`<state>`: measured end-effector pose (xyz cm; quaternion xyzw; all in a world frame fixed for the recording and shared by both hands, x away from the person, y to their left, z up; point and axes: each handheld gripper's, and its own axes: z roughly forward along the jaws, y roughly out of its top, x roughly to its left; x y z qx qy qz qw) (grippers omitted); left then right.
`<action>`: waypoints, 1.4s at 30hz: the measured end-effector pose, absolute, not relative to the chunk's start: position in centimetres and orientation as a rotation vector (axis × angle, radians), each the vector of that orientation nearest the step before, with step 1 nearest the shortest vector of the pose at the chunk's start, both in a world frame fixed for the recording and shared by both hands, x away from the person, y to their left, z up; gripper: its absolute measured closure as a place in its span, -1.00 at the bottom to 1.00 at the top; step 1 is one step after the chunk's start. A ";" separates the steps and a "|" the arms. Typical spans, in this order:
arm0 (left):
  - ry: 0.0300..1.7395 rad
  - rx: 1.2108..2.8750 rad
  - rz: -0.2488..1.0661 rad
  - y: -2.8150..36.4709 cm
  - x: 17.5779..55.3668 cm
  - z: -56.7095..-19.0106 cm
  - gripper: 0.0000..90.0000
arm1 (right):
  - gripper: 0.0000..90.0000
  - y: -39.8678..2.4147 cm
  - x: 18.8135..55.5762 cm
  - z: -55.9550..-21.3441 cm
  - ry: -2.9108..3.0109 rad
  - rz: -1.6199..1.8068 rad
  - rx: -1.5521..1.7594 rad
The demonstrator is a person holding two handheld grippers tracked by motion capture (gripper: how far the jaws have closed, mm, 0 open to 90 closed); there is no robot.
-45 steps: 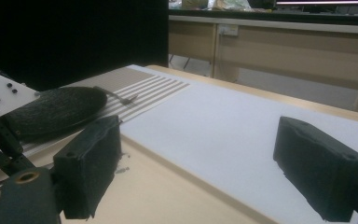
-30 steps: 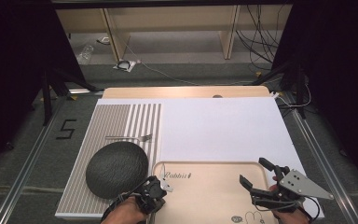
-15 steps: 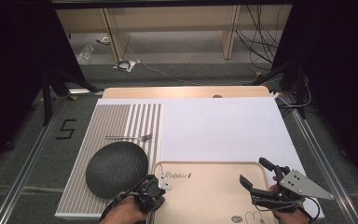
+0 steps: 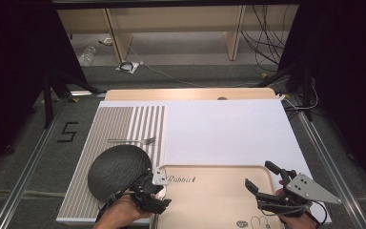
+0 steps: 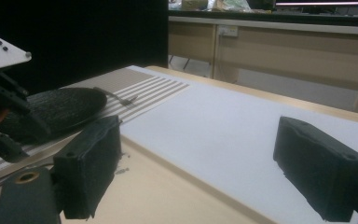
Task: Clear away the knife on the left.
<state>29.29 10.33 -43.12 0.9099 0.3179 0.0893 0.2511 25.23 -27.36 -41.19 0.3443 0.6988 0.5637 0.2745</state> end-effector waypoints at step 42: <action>1.041 2.237 0.427 16.1 32.3 -40.0 -0.53 | -0.65 -27.5 25.4 -41.3 1.874 1.526 0.936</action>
